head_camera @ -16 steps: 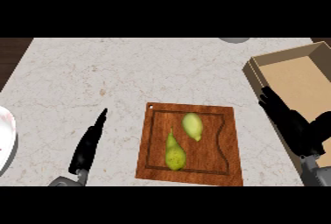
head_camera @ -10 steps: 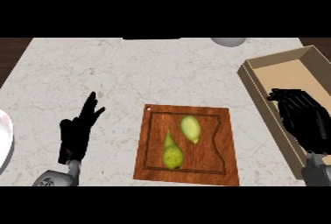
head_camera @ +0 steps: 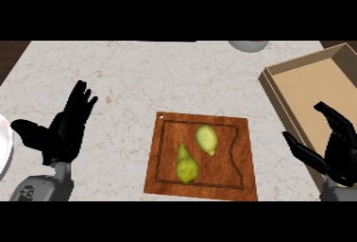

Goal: Pick the lemon from the cutting board and place it in the cardboard box

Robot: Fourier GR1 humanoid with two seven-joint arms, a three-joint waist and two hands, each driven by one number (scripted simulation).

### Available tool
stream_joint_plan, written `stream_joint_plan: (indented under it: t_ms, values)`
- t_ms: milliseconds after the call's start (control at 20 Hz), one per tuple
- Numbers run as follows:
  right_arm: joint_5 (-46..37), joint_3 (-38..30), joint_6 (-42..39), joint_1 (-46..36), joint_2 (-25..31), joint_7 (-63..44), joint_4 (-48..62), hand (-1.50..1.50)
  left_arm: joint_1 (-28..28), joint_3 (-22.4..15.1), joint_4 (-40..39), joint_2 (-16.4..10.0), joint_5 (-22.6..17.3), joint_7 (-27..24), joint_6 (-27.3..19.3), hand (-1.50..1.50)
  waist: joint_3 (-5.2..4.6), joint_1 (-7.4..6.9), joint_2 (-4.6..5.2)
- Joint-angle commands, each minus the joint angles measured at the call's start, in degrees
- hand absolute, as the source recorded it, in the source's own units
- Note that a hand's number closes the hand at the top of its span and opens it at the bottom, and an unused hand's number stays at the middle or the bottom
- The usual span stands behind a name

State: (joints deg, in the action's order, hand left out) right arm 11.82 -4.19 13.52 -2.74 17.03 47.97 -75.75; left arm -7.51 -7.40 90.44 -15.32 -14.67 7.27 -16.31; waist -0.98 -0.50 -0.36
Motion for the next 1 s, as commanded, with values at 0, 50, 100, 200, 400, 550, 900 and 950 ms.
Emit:
stream_joint_plan:
  t_ms: [0,50,100,200,400,550,900,950]
  values:
    - [-4.8,0.9,-1.5,2.9,1.2,9.7,2.6,-1.5,1.6,2.1,3.1,-0.5,-1.3,1.0,0.3,0.0,1.02,0.2,0.32]
    - [-7.1,1.1,-0.4,4.4,3.1,8.6,1.9,-1.5,1.5,1.6,2.9,-0.3,-0.9,1.1,0.3,0.0,0.99,0.4,0.31]
    - [-10.1,2.1,1.2,2.2,4.9,6.0,3.0,-1.5,1.3,2.1,3.3,-1.2,-2.1,3.2,1.3,0.0,0.98,0.08,0.35]
    - [-14.7,5.1,0.4,7.2,10.4,0.0,-1.9,-1.5,0.7,3.1,2.2,-1.2,-1.8,0.7,1.2,0.0,0.82,1.03,0.15]
    - [-20.6,12.4,-2.3,9.0,13.9,-11.1,-9.0,-1.5,1.0,1.5,2.7,0.1,-0.3,1.3,-0.1,0.0,0.79,1.07,0.13]
    - [-22.8,14.4,-2.8,11.3,15.3,-21.4,-18.5,-1.5,0.0,4.1,1.1,-1.7,-1.5,0.8,2.0,0.0,0.81,1.18,0.21]
    - [-26.1,16.3,-7.0,12.1,11.1,-28.6,-29.2,-1.5,4.3,2.9,7.2,1.2,1.3,3.2,1.7,0.0,0.97,0.57,0.29]
    - [-30.2,21.3,-3.3,15.4,9.2,-31.1,-34.2,-1.5,1.9,4.5,0.0,0.9,0.6,-1.3,3.6,0.0,0.94,0.93,0.31]
